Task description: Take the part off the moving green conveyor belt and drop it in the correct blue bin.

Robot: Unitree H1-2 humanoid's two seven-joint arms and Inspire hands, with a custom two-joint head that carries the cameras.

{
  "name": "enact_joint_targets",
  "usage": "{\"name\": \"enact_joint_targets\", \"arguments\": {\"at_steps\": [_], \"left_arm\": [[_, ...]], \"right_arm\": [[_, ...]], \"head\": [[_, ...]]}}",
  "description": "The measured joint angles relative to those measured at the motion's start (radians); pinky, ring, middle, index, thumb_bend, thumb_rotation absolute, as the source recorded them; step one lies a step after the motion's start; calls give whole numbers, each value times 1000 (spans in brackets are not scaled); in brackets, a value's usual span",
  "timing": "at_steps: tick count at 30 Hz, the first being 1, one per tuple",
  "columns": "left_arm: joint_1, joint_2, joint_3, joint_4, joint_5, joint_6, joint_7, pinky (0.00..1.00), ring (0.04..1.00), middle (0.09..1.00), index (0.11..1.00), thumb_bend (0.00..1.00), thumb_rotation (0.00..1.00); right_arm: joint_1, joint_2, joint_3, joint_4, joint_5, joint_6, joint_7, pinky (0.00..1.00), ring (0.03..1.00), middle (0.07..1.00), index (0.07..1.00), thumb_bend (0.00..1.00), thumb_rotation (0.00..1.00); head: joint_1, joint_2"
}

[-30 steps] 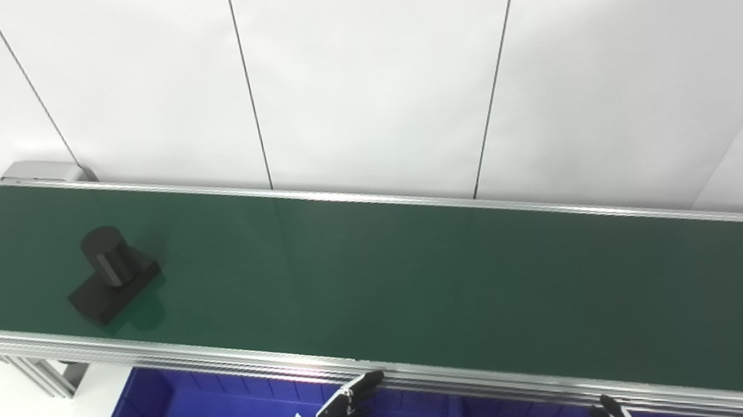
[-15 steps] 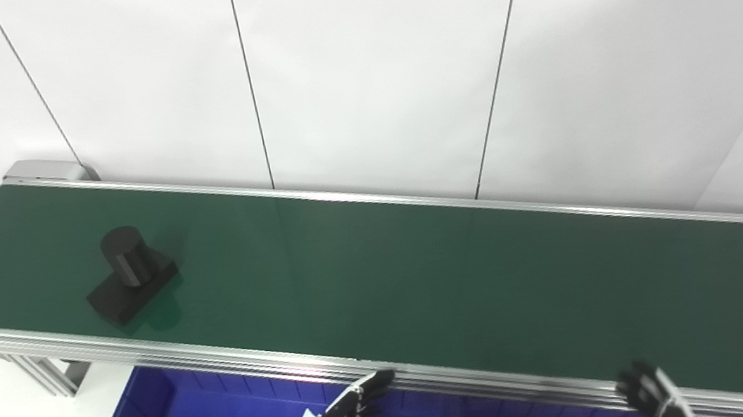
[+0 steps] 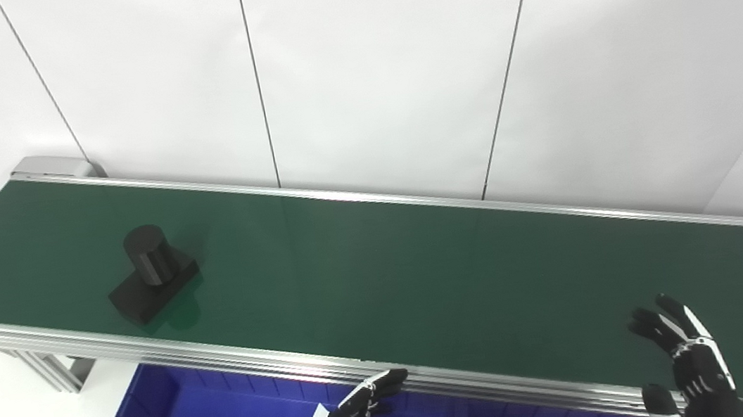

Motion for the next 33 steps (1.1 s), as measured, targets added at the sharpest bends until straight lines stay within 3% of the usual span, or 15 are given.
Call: {"name": "enact_joint_targets", "arguments": {"at_steps": [8, 10, 16, 25, 27, 33], "left_arm": [[24, 84, -9, -79, 227, -4, 76, 785, 875, 901, 873, 999, 403], [33, 98, -3, -92, 245, -7, 92, 791, 878, 903, 870, 1000, 417], [37, 84, 33, -89, 159, -9, 91, 784, 884, 909, 881, 999, 453], [33, 61, 18, -52, 125, -9, 77, 811, 897, 916, 876, 995, 452], [27, 61, 17, -50, 113, -9, 67, 815, 899, 919, 879, 988, 453], [11, 65, 0, -20, 92, -9, 48, 793, 888, 920, 885, 975, 474]], "right_arm": [[1, 8, -23, 0, -5, 0, 36, 836, 773, 808, 866, 737, 831], [0, 8, -28, 0, -5, 0, 44, 806, 769, 803, 864, 729, 826], [-2, 21, -46, 0, -9, 0, 70, 823, 775, 801, 868, 741, 844], [-35, 26, -84, -2, -44, 0, 114, 776, 783, 820, 877, 731, 868], [-52, 24, -93, -10, -52, 0, 131, 769, 788, 825, 887, 690, 886], [-116, 8, -119, -51, -103, 36, 187, 710, 765, 803, 872, 656, 843]], "head": [[-5, 9], [-5, 12], [-6, 18], [-9, 25], [-9, 25], [-14, 25]]}}
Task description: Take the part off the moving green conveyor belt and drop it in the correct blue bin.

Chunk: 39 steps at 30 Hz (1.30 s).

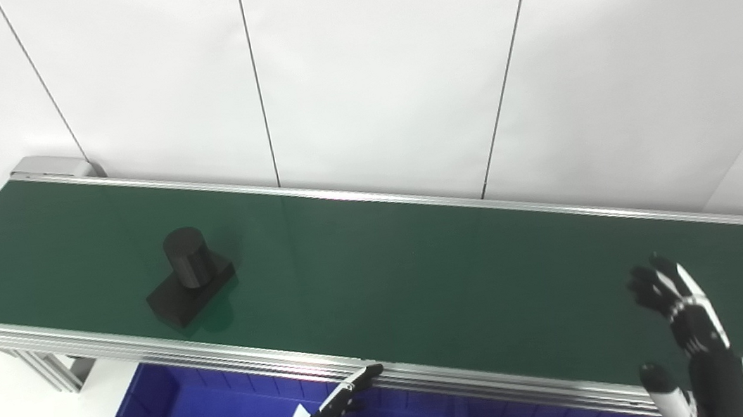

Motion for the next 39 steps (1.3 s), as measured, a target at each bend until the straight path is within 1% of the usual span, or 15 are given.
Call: {"name": "enact_joint_targets", "arguments": {"at_steps": [2, 6, 9, 10, 11, 12, 14, 18, 24, 28, 32, 39], "left_arm": [[-1, 1, -6, 0, -2, 0, -4, 794, 890, 922, 885, 977, 478], [-9, 9, -19, 1, -5, 0, -5, 801, 895, 924, 890, 973, 469], [-15, 17, -29, 2, -14, 0, -5, 809, 897, 924, 892, 970, 460], [-16, 20, -32, 2, -19, 0, -5, 810, 898, 924, 890, 966, 448], [-17, 23, -35, 2, -21, 0, -5, 816, 902, 924, 888, 969, 451], [-18, 26, -39, 3, -21, 0, -4, 817, 902, 924, 888, 970, 452], [-19, 29, -43, 3, -20, 0, -4, 829, 909, 926, 885, 979, 455], [-23, 29, -51, 3, -19, 0, -3, 813, 901, 923, 883, 983, 445], [-28, 29, -69, 5, -16, 0, 4, 809, 898, 922, 885, 990, 446], [-31, 28, -72, 6, -16, 0, 4, 809, 894, 918, 882, 987, 435], [-34, 29, -82, 16, -13, 0, 8, 806, 894, 919, 886, 985, 435], [-48, 34, -99, 27, 1, 0, 27, 811, 891, 913, 879, 985, 411]], "right_arm": [[-20, 0, -7, -22, -7, 33, 21, 703, 751, 793, 861, 655, 794], [-72, -4, -8, -33, -12, 106, 71, 663, 735, 786, 856, 660, 749], [-111, -20, -8, -36, -15, 135, 108, 659, 740, 794, 861, 674, 728], [-123, -28, -8, -36, -14, 144, 119, 686, 754, 804, 863, 723, 709], [-133, -34, -7, -36, -12, 159, 132, 698, 758, 808, 863, 750, 694], [-147, -41, -7, -36, -8, 179, 151, 700, 759, 809, 863, 754, 692], [-171, -51, -5, -33, -3, 198, 171, 702, 767, 815, 870, 781, 670], [-212, -54, -2, -12, 3, 221, 196, 733, 792, 831, 893, 826, 655], [-261, -58, 4, 9, -1, 234, 230, 735, 800, 835, 902, 860, 636], [-291, -63, 8, 29, -15, 240, 242, 741, 800, 835, 898, 861, 643], [-320, -62, 24, 49, -22, 252, 258, 735, 799, 842, 901, 835, 612], [-356, -37, 72, 98, -25, 288, 279, 710, 807, 864, 919, 826, 608]], "head": [[-11, 0], [-20, 3], [-40, 5], [-40, 6], [-40, 6], [-40, 6], [-32, 5], [-20, 2], [1, 0], [15, 0], [24, -3], [28, -6]]}}
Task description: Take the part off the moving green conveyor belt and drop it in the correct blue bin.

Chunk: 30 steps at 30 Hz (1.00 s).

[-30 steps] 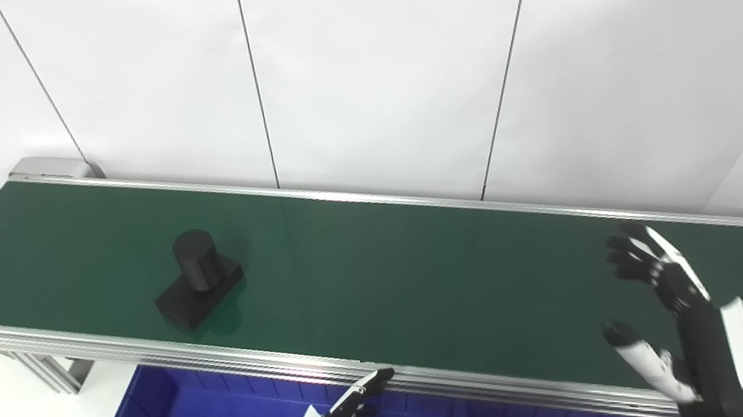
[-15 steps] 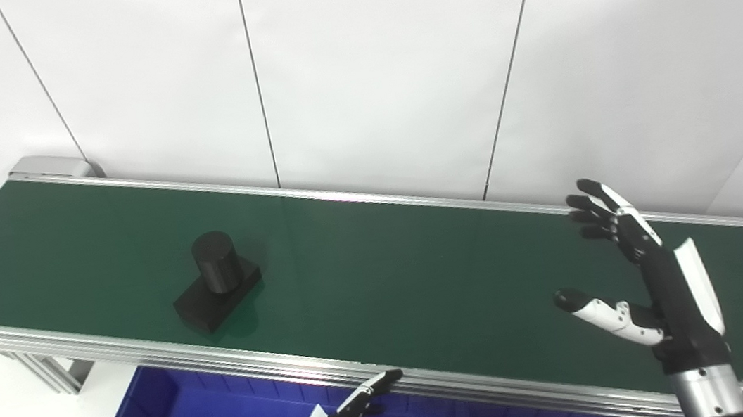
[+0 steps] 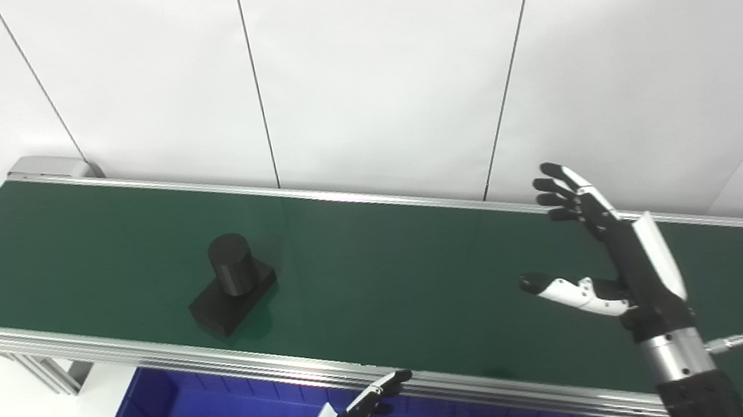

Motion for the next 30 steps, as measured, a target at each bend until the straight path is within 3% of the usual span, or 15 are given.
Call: {"name": "enact_joint_targets", "arguments": {"at_steps": [8, 17, 30], "left_arm": [[-2, 10, -31, 0, 1, 0, 28, 784, 875, 909, 875, 974, 388], [1, 30, -40, -22, -5, 0, 30, 807, 887, 915, 880, 966, 387], [4, 36, -54, -28, -9, 0, 41, 780, 878, 918, 881, 960, 387]], "right_arm": [[-58, 38, 52, 48, -59, 48, 5, 752, 816, 851, 907, 826, 592], [-158, 58, 123, 82, -156, 145, 41, 680, 777, 835, 909, 828, 600], [-247, 95, 196, 245, -210, 153, 38, 676, 784, 847, 921, 859, 634]], "head": [[-3, 0], [-8, 6], [-52, 11]]}}
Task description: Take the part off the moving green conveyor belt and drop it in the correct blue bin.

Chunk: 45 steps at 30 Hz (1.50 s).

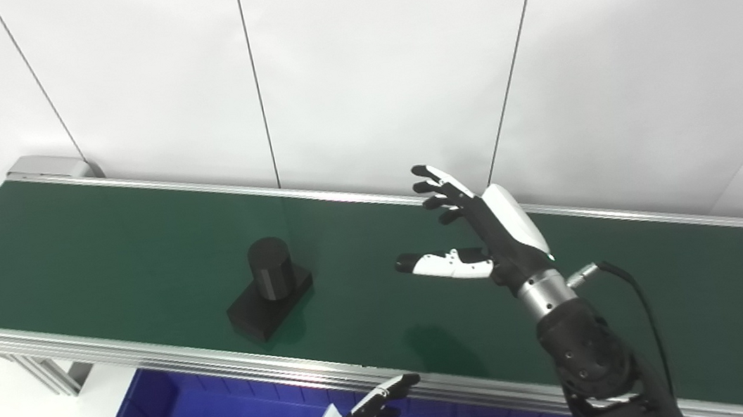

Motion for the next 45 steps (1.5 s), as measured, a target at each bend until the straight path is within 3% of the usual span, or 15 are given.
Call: {"name": "enact_joint_targets", "arguments": {"at_steps": [3, 6, 9, 12, 16, 27, 36, 40, 45], "left_arm": [[0, 6, -11, 0, -16, 0, 2, 795, 885, 920, 880, 963, 370], [0, 9, -13, 0, -33, 0, 2, 786, 880, 919, 879, 966, 375], [-1, 12, -24, 0, -33, 0, 2, 790, 885, 921, 883, 962, 388], [-1, 20, -35, 0, -26, 0, 17, 784, 882, 920, 884, 961, 414], [-3, 34, -48, -1, 31, 0, 43, 782, 885, 916, 884, 961, 421], [-7, 43, -96, -3, 81, 0, 87, 803, 898, 914, 878, 977, 418], [-11, 43, -133, -4, 98, 0, 125, 786, 886, 916, 879, 959, 405], [-11, 43, -145, -4, 98, 0, 132, 778, 883, 920, 884, 957, 400], [-12, 46, -145, -7, 97, 0, 131, 752, 867, 915, 888, 963, 401]], "right_arm": [[-16, 14, 28, 31, -28, 1, -8, 666, 790, 856, 921, 871, 643], [-36, 40, 53, 62, -44, 5, -8, 593, 719, 841, 917, 877, 620], [-64, 67, 73, 110, -53, 6, -8, 693, 814, 874, 923, 883, 611], [-90, 84, 93, 145, -65, 10, -6, 711, 828, 882, 924, 885, 609], [-128, 105, 110, 202, -85, 14, -8, 657, 785, 868, 922, 891, 609], [-176, 142, 152, 331, -103, 52, -7, 725, 861, 915, 936, 881, 564], [-215, 147, 186, 469, -118, 61, -12, 693, 834, 896, 918, 869, 503], [-225, 159, 189, 523, -120, 61, -27, 700, 840, 896, 913, 843, 460], [-240, 180, 190, 600, -120, 58, -68, 679, 808, 876, 892, 726, 343]], "head": [[-8, 2], [-6, 3], [-6, 5], [-6, 6], [-3, 8], [21, 12], [38, 18], [46, 20], [52, 21]]}}
